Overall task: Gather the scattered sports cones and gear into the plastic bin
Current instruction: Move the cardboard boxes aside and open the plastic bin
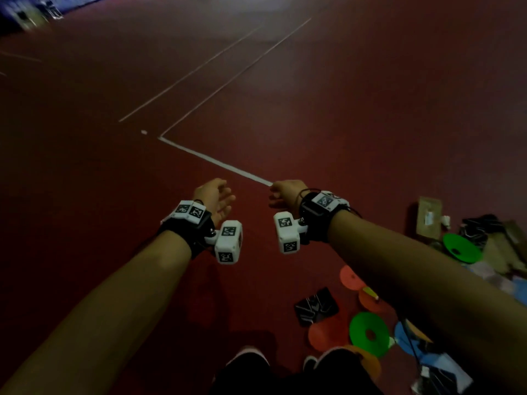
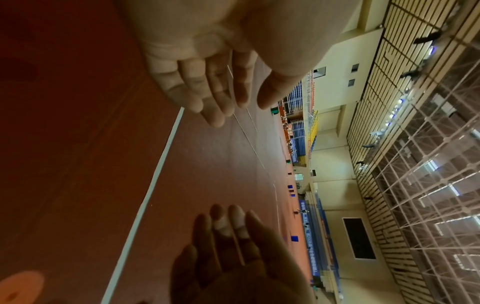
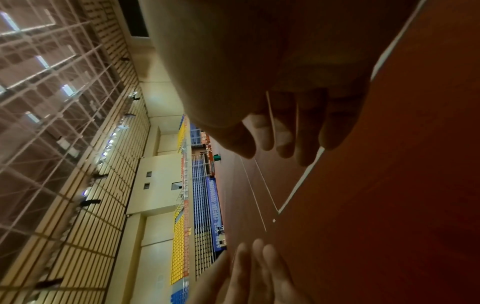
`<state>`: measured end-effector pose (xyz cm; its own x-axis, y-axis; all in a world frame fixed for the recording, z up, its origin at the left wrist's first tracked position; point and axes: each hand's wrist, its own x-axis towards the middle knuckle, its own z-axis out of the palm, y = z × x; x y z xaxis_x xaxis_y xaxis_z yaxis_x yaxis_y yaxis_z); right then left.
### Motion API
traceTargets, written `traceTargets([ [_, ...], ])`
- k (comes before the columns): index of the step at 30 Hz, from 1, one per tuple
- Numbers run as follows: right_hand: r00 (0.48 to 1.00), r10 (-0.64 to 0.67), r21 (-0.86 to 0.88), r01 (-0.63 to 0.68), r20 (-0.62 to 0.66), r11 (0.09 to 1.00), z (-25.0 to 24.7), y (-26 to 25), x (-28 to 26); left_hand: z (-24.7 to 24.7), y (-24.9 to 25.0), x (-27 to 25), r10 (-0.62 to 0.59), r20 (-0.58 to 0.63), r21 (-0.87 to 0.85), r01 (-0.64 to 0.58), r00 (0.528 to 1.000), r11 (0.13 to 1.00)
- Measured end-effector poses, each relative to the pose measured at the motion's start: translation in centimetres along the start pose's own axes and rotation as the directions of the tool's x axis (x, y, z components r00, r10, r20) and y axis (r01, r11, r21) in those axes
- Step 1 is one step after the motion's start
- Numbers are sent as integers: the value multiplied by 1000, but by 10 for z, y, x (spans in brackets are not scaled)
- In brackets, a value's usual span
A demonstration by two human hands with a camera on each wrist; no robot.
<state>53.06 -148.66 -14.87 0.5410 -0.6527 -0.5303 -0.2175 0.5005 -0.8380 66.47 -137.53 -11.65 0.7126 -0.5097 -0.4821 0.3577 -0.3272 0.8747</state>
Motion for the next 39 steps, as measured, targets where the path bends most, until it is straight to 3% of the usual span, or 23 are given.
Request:
traceTargets([
  [3, 998, -28, -32, 26, -59, 999, -7, -31, 50, 31, 18, 61, -25, -9, 27, 25, 1000, 999],
  [7, 978, -22, 6, 23, -207, 1000, -38, -61, 142, 106, 32, 157, -67, 138, 130, 49, 988, 990],
  [11, 920, 44, 99, -6, -390, 995, -79, -93, 212, 177, 70, 245, -98, 281, 214, 37, 955, 976],
  [15, 846, 120, 234, 6, -519, 972, -125, -126, 245, 259, 124, 307, -127, 448, 345, -40, 885, 938],
  [19, 715, 182, 339, 81, -675, 937, -177, -142, 258, 357, 143, 328, -190, 596, 408, -90, 780, 909],
  [24, 598, 261, 421, 144, -758, 896, -248, -161, 285, 455, 131, 322, -326, 730, 489, -126, 601, 863],
  [27, 583, 292, 490, 214, -759, 845, -290, -167, 320, 510, 126, 330, -340, 760, 524, -213, 555, 824],
  [34, 596, 299, 560, 315, -745, 767, -402, -215, 396, 655, 165, 379, -310, 758, 552, -312, 574, 773],
  [36, 590, 303, 578, 357, -749, 734, -431, -230, 403, 702, 176, 392, -318, 769, 554, -328, 555, 765],
  [39, 589, 320, 597, 365, -743, 714, -474, -245, 402, 775, 177, 405, -397, 783, 602, -423, 479, 678],
])
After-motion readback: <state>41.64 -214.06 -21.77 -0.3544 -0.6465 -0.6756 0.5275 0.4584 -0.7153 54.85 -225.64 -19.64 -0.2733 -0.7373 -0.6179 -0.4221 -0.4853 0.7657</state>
